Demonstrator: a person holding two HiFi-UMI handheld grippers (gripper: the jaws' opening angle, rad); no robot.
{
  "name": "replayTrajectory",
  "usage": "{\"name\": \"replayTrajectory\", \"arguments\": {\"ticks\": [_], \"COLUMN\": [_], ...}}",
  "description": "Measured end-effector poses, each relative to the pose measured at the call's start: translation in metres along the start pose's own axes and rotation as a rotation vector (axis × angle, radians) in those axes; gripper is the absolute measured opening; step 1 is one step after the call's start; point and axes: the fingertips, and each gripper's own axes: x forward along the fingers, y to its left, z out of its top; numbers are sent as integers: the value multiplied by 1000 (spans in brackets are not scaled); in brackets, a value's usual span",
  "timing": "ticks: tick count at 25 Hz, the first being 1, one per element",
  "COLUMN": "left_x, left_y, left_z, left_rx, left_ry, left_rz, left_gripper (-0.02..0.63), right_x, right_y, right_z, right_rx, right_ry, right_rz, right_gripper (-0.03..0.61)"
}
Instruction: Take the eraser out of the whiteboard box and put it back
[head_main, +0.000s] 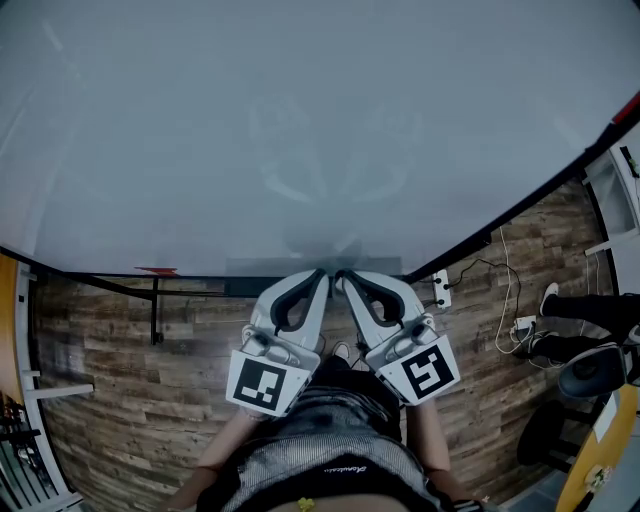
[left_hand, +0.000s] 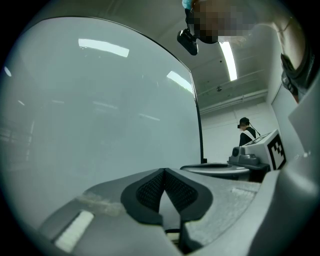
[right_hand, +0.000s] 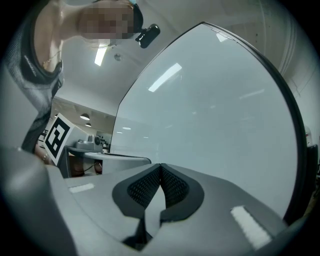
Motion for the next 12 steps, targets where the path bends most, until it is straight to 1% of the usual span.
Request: {"name": "replayTrajectory", "arguments": {"ticks": [6,12], "left_x": [-2,-6], "left_y": [-3,-6], "left_z": [6,2], "left_rx": [12,10], "left_ry": [-6,17], "left_rz": [-14,-21], "left_gripper": [2,2], "right_x": [-1,-2], "right_y": [3,7], "right_z": [5,2], "right_rx": [-7,-8], "right_ry": [5,15], "right_rz": [-3,-9], "right_gripper": [2,2]}}
